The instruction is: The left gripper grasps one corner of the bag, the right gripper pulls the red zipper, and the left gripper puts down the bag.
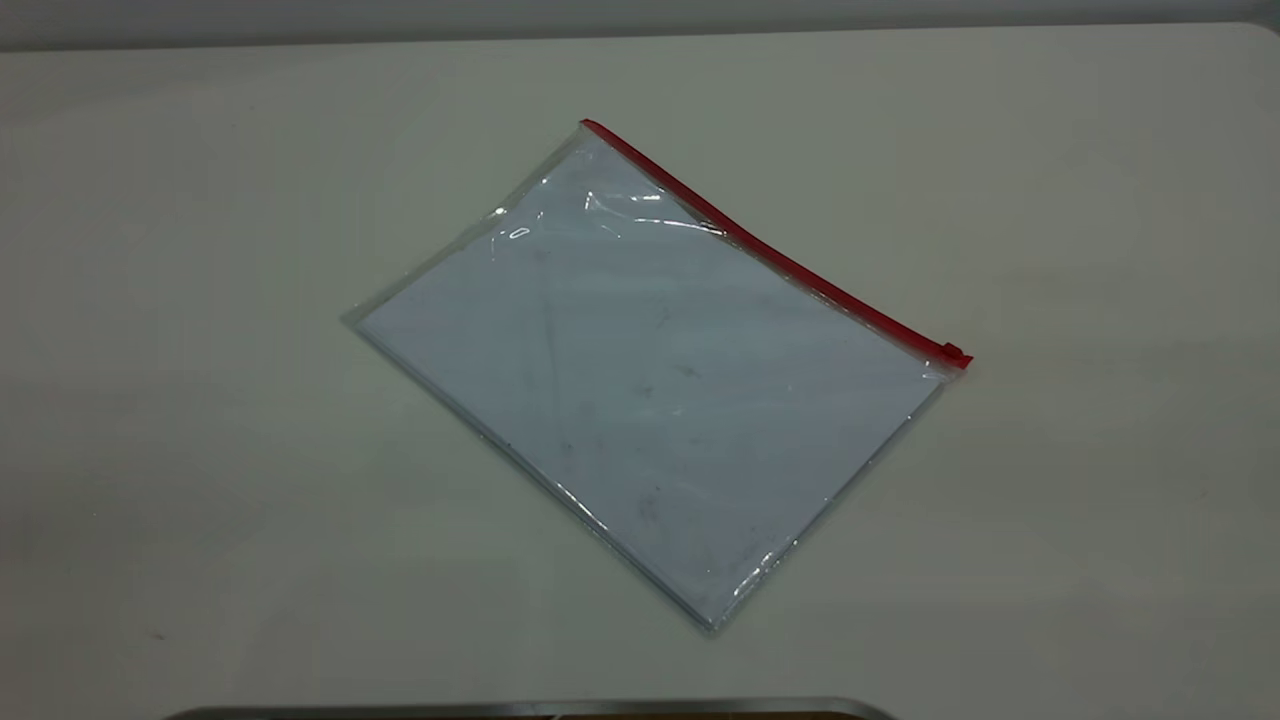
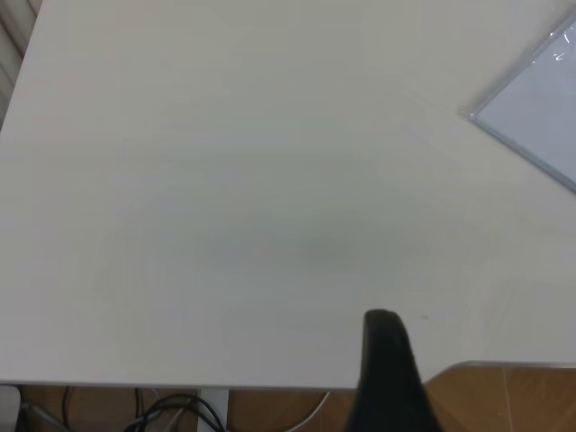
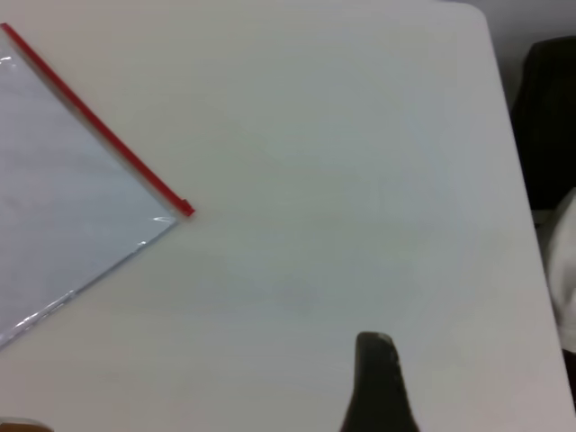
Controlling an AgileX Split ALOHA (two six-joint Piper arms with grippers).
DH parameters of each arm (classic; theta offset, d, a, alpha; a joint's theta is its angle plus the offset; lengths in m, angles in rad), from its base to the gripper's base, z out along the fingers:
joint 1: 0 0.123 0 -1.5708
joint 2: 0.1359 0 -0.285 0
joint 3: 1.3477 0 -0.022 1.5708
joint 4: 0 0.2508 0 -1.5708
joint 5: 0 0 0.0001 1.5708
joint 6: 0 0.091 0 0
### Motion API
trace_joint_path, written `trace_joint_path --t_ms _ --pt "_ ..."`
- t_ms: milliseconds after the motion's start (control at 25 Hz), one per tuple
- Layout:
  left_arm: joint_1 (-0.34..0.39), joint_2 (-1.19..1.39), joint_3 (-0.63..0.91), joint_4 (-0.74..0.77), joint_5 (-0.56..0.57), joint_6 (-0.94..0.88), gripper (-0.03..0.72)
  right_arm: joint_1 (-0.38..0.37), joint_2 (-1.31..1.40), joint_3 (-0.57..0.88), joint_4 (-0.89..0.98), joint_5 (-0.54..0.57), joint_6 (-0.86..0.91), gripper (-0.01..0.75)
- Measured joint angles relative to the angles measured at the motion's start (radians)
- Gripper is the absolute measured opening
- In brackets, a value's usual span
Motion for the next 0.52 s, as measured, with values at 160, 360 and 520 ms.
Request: trace_joint_path --t_ms 160,360,520 --pt "0.0 0.0 0.0 0.0 0.0 0.0 0.588 0.0 0.0 0.0 -0.004 0.0 0.006 0.58" --pt "0.0 0.0 0.0 0.0 0.0 0.0 0.588 0.0 0.0 0.0 -0.004 0.0 0.007 0.58" --pt "0.0 0.0 0.0 0.0 0.0 0.002 0.588 0.0 0.0 0.0 -0.004 0.0 0.007 0.58"
